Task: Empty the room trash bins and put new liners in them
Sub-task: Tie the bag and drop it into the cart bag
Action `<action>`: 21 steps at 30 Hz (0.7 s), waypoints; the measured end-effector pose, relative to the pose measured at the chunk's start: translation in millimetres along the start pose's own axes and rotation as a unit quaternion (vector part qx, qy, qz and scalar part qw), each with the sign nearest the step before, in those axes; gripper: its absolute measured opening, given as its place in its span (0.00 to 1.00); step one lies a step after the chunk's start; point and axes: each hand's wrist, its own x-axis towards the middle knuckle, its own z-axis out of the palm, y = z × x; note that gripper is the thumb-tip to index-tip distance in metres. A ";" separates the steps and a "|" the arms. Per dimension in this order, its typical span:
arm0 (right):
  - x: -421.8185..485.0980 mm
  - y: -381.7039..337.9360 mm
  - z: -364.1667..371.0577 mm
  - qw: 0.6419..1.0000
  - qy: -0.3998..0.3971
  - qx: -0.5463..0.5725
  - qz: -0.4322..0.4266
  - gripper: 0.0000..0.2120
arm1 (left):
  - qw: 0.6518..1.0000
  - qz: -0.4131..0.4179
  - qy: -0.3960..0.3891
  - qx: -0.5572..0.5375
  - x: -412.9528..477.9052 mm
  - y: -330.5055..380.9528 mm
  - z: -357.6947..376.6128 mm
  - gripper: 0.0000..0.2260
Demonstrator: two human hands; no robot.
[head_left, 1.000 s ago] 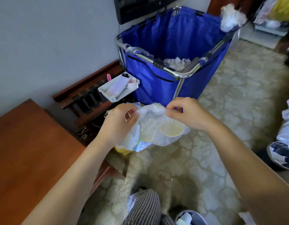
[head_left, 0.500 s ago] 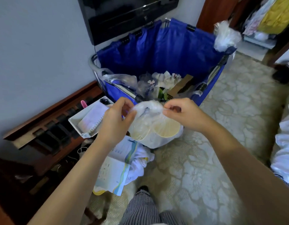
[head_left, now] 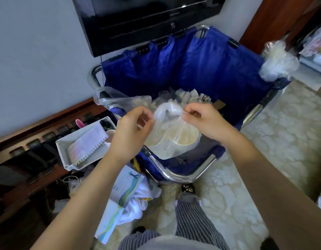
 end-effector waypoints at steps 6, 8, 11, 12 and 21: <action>81.7 62.9 -62.9 0.994 -0.101 0.011 -0.027 0.11 | 0.993 -0.081 0.081 0.012 70.9 -2.2 72.8 0.11; 104.7 87.3 -90.4 0.990 -0.136 0.001 -0.024 0.11 | 0.988 -0.112 0.102 0.010 94.2 3.0 106.4 0.13; 133.4 125.4 -127.5 0.983 -0.181 -0.016 -0.006 0.12 | 0.984 -0.152 0.095 0.021 128.3 5.4 159.5 0.11; 142.9 138.7 -137.3 0.981 -0.191 -0.022 0.002 0.13 | 0.982 -0.168 0.087 0.021 140.0 3.8 176.2 0.11; 200.6 250.6 -193.0 0.939 -0.266 -0.204 0.079 0.07 | 0.943 -0.318 -0.091 0.036 215.6 -29.3 316.9 0.10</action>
